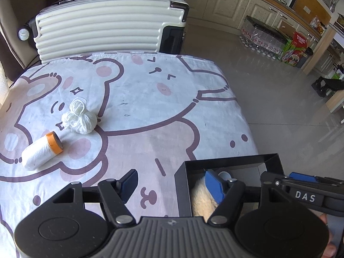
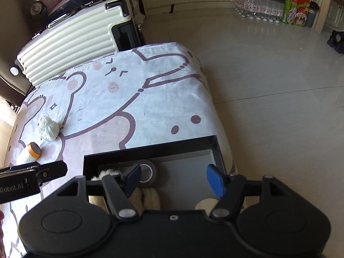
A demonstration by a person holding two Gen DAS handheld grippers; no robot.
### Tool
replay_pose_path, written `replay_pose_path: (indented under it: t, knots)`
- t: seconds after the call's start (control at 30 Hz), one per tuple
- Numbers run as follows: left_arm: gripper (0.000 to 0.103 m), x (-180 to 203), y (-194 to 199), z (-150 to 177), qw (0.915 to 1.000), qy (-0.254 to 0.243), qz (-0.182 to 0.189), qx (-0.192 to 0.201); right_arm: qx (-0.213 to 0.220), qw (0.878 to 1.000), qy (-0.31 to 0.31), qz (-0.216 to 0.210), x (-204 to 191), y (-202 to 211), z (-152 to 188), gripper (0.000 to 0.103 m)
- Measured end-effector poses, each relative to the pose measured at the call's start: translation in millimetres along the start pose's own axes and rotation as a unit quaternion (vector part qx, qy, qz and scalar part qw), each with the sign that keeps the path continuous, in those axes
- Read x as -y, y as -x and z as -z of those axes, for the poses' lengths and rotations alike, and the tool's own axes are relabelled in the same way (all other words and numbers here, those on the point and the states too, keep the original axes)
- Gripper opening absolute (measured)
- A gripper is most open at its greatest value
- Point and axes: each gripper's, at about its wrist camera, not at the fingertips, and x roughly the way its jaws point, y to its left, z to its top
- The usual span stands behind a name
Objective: Organize objects
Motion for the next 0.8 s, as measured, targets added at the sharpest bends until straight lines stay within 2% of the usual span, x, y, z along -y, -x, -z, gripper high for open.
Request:
replay_pose_path:
  t: [0.13, 0.23, 0.4, 0.67, 0.8]
  knots:
    - [0.07, 3, 13, 6, 0.9998, -0.017, -0.01, 0.004, 0.013, 1.0, 0.005, 0.002, 1, 20, 7, 0.069]
    - [0.076, 3, 24, 11, 0.9997, -0.02, -0.013, 0.01, 0.026, 1.0, 0.004, -0.003, 0, 37, 12, 0.07]
    - [0.078, 6, 40, 19, 0.9993, -0.027, -0.02, 0.017, 0.043, 0.999, 0.01, 0.006, 1, 60, 22, 0.072]
    - [0.091, 10, 59, 31, 0.9981, -0.04, -0.039, 0.028, 0.068, 0.998, -0.003, 0.018, 11, 91, 36, 0.079]
    - [0.095, 7, 64, 34, 0.9976, -0.038, -0.048, 0.032, 0.083, 0.996, 0.007, 0.038, 13, 103, 43, 0.084]
